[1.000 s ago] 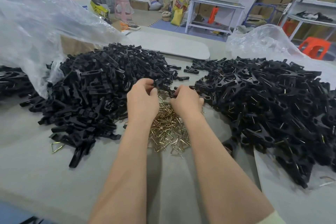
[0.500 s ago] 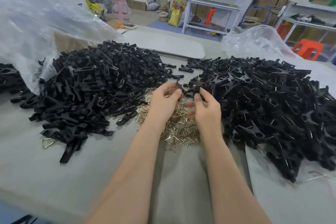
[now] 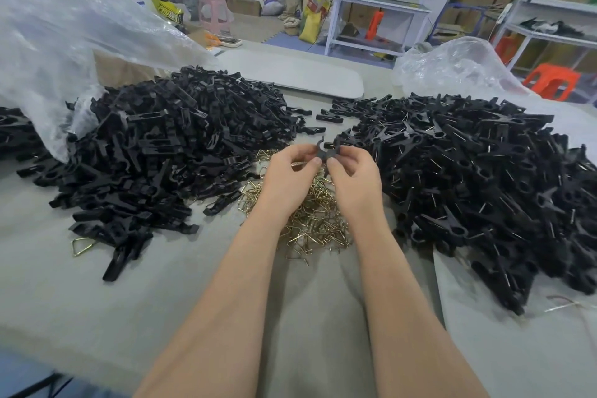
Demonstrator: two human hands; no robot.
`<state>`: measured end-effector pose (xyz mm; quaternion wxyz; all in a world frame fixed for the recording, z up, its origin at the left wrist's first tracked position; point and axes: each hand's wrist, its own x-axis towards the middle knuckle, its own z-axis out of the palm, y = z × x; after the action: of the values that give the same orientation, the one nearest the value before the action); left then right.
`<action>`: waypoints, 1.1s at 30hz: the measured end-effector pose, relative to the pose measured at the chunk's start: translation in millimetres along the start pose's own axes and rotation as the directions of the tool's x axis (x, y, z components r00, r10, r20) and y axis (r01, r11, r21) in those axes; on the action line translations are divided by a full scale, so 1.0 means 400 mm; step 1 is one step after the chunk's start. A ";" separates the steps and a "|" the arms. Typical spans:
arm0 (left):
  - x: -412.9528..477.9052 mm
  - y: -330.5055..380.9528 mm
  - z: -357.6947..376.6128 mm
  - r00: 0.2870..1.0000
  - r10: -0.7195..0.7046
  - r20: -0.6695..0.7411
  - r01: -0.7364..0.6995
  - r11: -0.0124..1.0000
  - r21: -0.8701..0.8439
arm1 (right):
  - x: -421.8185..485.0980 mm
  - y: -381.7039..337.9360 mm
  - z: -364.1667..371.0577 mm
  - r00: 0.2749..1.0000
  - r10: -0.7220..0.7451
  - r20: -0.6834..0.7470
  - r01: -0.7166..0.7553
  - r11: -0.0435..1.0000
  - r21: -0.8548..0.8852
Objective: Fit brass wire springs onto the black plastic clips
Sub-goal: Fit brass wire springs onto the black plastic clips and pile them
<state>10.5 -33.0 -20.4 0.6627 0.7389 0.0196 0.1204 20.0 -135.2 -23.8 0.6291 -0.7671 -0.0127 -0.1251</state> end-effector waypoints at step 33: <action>0.004 -0.013 0.005 1.000 0.007 -0.006 -0.007 1.000 -0.016 | 0.001 -0.010 -0.011 0.998 -0.032 -0.050 0.026 0.994 -0.103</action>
<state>13.0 -34.1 -25.5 0.6680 0.7333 0.0179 0.1252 18.8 -138.6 -19.1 0.5873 -0.7945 -0.0010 -0.1546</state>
